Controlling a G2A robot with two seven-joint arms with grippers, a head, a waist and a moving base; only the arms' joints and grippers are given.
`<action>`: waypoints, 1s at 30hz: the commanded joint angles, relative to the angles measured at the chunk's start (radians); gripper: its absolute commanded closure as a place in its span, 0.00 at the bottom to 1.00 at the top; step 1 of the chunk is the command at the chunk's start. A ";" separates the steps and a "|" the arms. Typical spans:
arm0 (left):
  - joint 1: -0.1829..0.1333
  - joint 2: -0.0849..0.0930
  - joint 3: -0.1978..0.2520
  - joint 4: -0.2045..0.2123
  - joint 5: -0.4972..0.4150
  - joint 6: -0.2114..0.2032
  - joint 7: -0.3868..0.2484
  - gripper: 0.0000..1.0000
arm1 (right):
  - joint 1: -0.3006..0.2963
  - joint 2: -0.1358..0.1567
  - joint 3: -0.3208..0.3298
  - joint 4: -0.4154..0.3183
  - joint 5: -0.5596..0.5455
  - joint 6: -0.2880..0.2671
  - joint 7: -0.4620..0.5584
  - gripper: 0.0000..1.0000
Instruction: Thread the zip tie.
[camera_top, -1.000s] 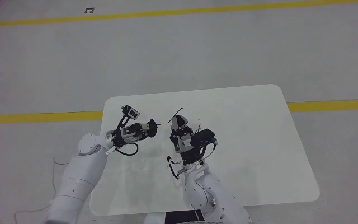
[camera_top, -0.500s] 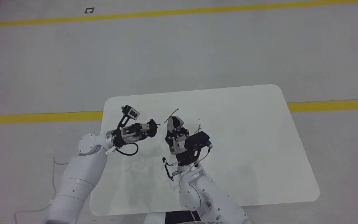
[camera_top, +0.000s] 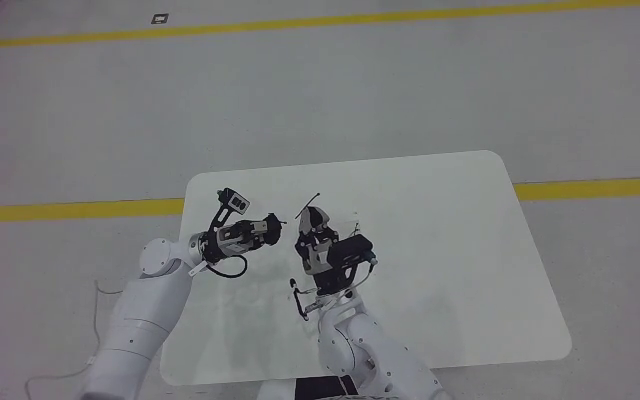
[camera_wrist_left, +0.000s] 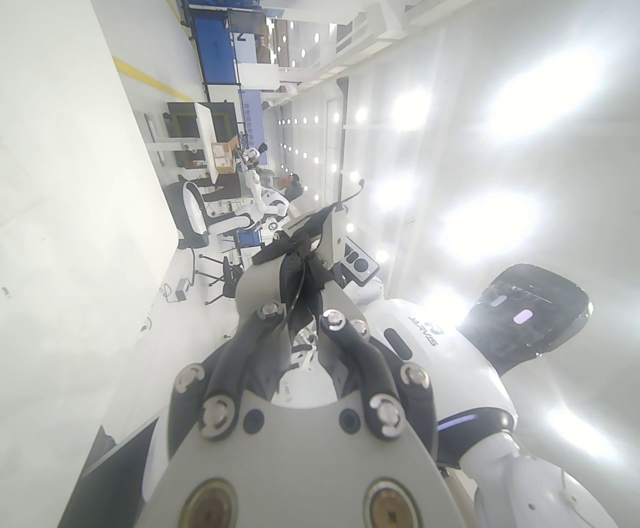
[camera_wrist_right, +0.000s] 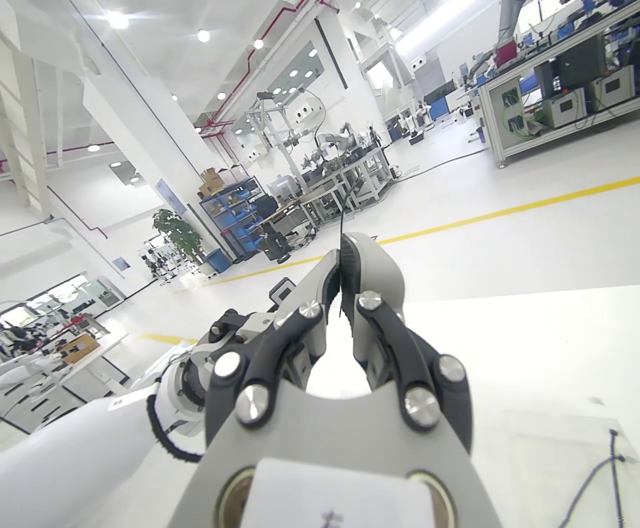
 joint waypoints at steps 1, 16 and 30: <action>0.000 0.000 0.000 0.000 0.000 0.000 0.000 1.00 | 0.000 0.000 0.000 0.000 0.000 -0.001 0.000 1.00; 0.022 0.005 0.001 -0.046 0.044 0.014 0.110 1.00 | 0.000 0.000 0.000 0.000 0.000 -0.001 0.000 1.00; 0.024 0.006 0.000 -0.049 0.062 0.016 0.133 1.00 | 0.000 0.000 0.000 0.000 0.000 -0.001 0.000 1.00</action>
